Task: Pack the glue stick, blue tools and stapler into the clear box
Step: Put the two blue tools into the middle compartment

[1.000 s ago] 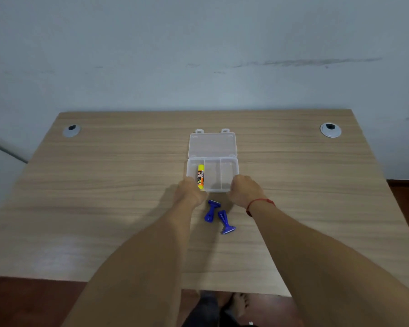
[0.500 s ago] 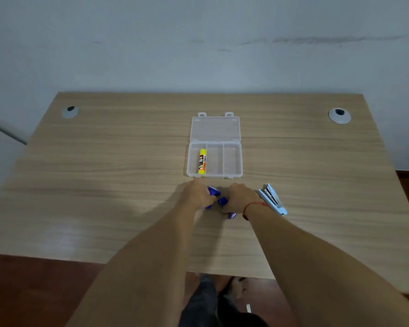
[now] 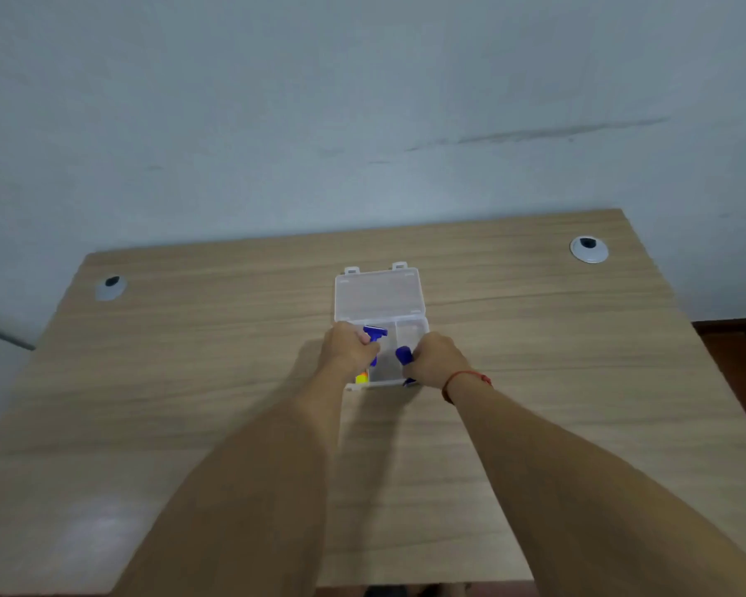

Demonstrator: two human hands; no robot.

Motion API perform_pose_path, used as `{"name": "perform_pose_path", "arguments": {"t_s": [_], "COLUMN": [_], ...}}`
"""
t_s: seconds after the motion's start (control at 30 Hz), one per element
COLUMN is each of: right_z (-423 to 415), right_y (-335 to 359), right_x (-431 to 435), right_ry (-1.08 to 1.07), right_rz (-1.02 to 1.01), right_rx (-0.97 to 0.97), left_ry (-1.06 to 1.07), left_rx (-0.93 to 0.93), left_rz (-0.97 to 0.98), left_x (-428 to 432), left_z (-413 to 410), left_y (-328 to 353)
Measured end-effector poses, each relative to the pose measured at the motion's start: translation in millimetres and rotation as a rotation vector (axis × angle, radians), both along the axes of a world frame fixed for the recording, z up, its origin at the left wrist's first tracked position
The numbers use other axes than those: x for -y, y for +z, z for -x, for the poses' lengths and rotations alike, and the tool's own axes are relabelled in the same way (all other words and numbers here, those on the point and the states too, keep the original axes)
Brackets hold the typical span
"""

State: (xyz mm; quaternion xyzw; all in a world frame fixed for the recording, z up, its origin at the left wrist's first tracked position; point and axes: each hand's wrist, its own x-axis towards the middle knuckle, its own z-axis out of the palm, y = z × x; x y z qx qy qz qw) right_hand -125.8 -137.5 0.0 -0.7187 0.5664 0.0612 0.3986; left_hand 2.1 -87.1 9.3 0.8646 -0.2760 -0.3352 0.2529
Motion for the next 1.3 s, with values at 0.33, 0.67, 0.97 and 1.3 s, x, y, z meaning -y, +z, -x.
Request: {"name": "perform_pose_path", "arguments": {"t_s": [0.33, 0.67, 0.97, 1.3], "right_z": [-31, -42, -13, -9], "right_y": [-18, -19, -10, -9], "right_x": [7, 5, 13, -9], "right_ry": [-0.091, -0.079, -0.130, 0.177], "right_rz": [-0.011, 0.099, 0.075, 0.035], "right_rx": [0.039, -0.060, -0.003, 0.022], "left_ry": [-0.114, -0.120, -0.110, -0.136], "left_rx": [0.027, 0.012, 0.069, 0.041], "left_rz": [-0.061, -0.012, 0.065, 0.044], "left_x": [34, 25, 6, -5], "left_z": [-13, -24, -24, -15], "left_y": [-24, -30, -25, -32]}}
